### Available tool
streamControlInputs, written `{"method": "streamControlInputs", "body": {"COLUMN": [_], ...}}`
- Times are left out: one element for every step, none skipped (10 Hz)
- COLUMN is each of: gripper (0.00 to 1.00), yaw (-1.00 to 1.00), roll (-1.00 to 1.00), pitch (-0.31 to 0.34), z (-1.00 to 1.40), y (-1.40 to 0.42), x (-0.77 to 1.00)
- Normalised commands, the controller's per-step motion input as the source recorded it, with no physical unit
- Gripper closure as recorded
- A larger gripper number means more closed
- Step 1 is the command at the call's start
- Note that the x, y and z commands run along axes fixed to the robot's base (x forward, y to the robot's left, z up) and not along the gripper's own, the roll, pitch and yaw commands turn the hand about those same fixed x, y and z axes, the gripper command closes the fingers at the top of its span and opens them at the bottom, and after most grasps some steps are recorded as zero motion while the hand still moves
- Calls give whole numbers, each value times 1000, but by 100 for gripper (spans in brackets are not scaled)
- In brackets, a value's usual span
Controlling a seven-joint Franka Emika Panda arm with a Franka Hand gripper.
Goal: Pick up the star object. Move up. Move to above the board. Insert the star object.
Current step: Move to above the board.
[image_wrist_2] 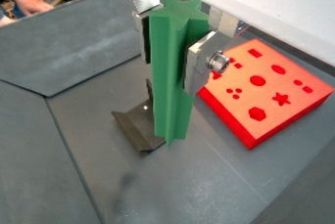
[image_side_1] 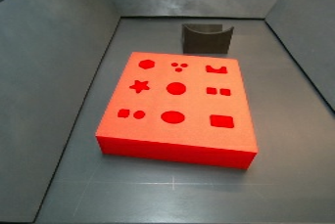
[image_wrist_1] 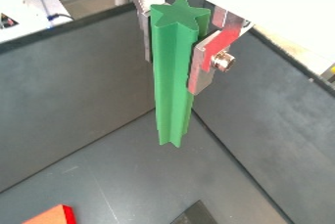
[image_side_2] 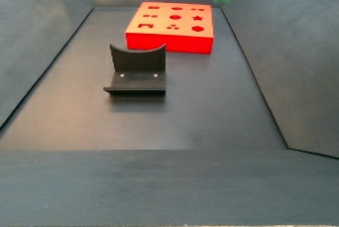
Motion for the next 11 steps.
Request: {"method": "streamControlInputs", "body": {"gripper": [100,100,100,100,100,100,100,100,100,100,100], "yaw": [-12,-800,-743,-439,-271,-182,-26,5,9,11,11], "roll": [-28,-2,12,7,-29,-29,-22,-19,-16,-10,2], "pitch": [86,601,562,450,352,288,169,135,105,100,96], "z": [255,-48,-73,-66,-68,-68,-60,-59,-56,-53,-52], "y": [24,-1000,-1000,-1000,-1000,-1000,-1000,-1000,-1000,-1000,-1000], "x": [3,169,177,190,198,201,204,209,217,223,243]}}
